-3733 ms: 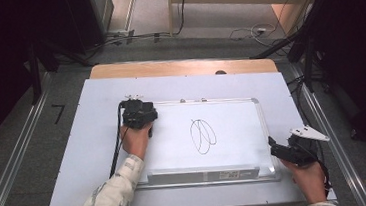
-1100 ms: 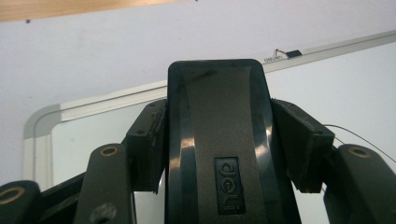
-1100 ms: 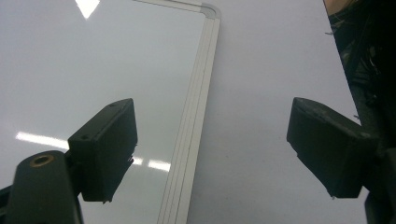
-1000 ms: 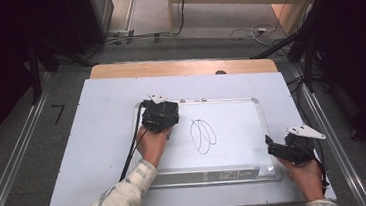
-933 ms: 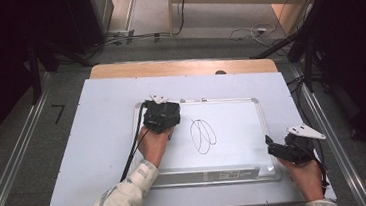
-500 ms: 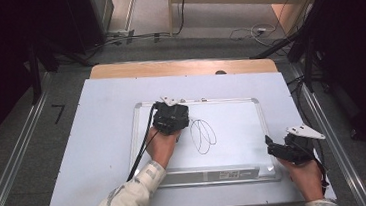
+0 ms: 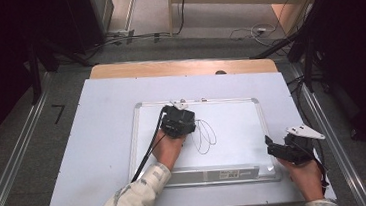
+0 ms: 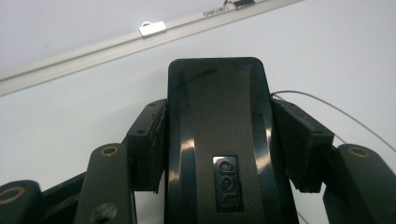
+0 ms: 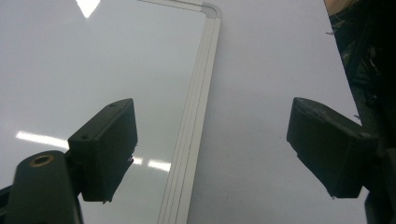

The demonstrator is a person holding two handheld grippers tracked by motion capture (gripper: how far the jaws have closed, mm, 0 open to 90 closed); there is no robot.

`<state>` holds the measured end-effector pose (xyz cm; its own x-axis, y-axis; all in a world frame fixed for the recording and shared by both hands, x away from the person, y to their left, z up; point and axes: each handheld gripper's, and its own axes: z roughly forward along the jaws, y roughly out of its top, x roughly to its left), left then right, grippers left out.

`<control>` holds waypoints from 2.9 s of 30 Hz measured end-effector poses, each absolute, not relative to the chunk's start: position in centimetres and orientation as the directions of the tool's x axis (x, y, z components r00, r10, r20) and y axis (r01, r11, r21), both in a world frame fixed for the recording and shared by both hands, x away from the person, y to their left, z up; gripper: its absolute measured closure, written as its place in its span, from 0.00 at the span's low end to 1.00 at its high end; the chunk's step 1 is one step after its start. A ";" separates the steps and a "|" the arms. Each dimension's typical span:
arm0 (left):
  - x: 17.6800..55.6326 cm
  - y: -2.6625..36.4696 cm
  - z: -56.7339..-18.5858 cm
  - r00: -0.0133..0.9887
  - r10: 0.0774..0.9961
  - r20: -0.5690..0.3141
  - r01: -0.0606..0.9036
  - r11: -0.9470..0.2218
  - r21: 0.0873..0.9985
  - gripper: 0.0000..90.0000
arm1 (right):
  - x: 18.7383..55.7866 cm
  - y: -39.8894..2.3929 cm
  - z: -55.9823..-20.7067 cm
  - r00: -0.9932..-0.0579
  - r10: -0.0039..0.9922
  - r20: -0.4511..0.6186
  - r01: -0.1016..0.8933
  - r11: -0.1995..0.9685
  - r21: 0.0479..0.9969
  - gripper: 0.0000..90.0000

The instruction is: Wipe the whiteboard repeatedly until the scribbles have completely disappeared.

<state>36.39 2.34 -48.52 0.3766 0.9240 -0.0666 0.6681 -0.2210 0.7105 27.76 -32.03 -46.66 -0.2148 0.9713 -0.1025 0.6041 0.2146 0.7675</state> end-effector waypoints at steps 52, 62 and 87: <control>34.6 -4.5 -48.7 0.471 0.882 -0.016 0.634 -0.326 0.701 0.45 | 27.8 -31.9 -46.7 -0.218 0.971 -0.104 0.603 0.217 0.768 0.17; 34.3 -5.6 -48.7 0.507 0.861 -0.024 0.625 -0.349 0.698 0.45 | 27.8 -31.9 -46.7 -0.218 0.971 -0.104 0.602 0.217 0.768 0.17; 34.3 -6.5 -48.7 0.560 0.828 -0.014 0.604 -0.397 0.691 0.45 | 27.7 -32.2 -46.7 -0.212 0.972 -0.103 0.603 0.213 0.769 0.17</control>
<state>34.34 -6.45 -48.67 0.5603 0.8282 -0.0144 0.6041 -0.3966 0.6912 27.66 -32.23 -46.67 -0.2123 0.9718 -0.1026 0.6034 0.2129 0.7685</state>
